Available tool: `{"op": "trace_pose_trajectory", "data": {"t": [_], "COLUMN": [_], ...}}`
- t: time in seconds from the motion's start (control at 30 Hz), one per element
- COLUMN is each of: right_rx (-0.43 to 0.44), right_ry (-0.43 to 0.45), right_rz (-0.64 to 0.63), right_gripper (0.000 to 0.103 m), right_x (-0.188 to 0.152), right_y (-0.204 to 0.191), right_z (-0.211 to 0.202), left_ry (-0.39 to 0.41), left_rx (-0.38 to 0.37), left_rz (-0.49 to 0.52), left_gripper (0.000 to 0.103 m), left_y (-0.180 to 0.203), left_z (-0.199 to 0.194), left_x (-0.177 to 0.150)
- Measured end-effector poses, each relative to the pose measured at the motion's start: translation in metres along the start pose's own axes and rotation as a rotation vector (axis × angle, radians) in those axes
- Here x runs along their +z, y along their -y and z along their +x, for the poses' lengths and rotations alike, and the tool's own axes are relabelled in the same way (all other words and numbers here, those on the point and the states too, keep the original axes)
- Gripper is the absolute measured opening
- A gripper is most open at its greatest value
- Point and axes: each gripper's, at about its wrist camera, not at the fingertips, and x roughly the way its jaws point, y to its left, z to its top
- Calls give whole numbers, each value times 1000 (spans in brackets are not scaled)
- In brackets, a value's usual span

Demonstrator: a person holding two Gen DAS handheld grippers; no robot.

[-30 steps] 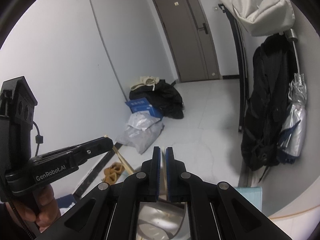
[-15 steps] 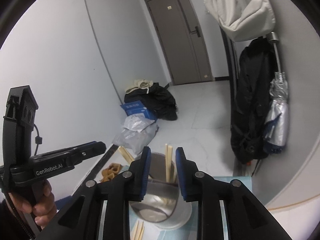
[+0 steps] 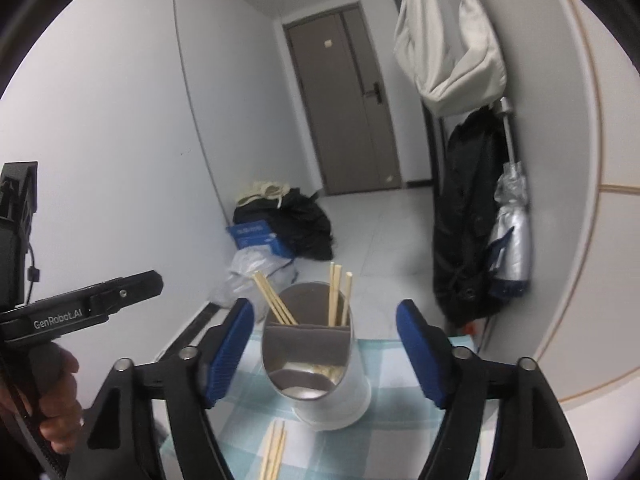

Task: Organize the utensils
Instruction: 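Withdraw both open grippers up from the holder, then move both open grippers toward the remaining chopsticks on the cloth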

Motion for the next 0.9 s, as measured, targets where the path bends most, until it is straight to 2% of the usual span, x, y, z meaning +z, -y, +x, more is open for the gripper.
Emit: {"op": "trace_pose_trajectory", "data": {"t": [0.03,0.1,0.23,0.63,0.9], "right_rx": [-5,-12,-25,-59,-90], "right_ry": [4,11,12,-73,-145], "right_rz": [-5,-7,8,8,56], "right_gripper": [78,83,85,86,86], "right_x": [-3,-7,-17,-54,-80], "right_y": [-2,-3,-5,-4,4], "right_z": [-4,-10,-21,-20,-3], "left_ry": [6,22,31,23,-47], "left_rx": [6,12,29,47,66], "left_rz": [0,-10,-30,-30,-53], "left_gripper": [84,87,90,90,90], "left_y": [-1,-2,-4,-7,-18], "left_z": [-3,-10,-16,-19,11], "left_x": [-3,-9,-21,-62,-90]}}
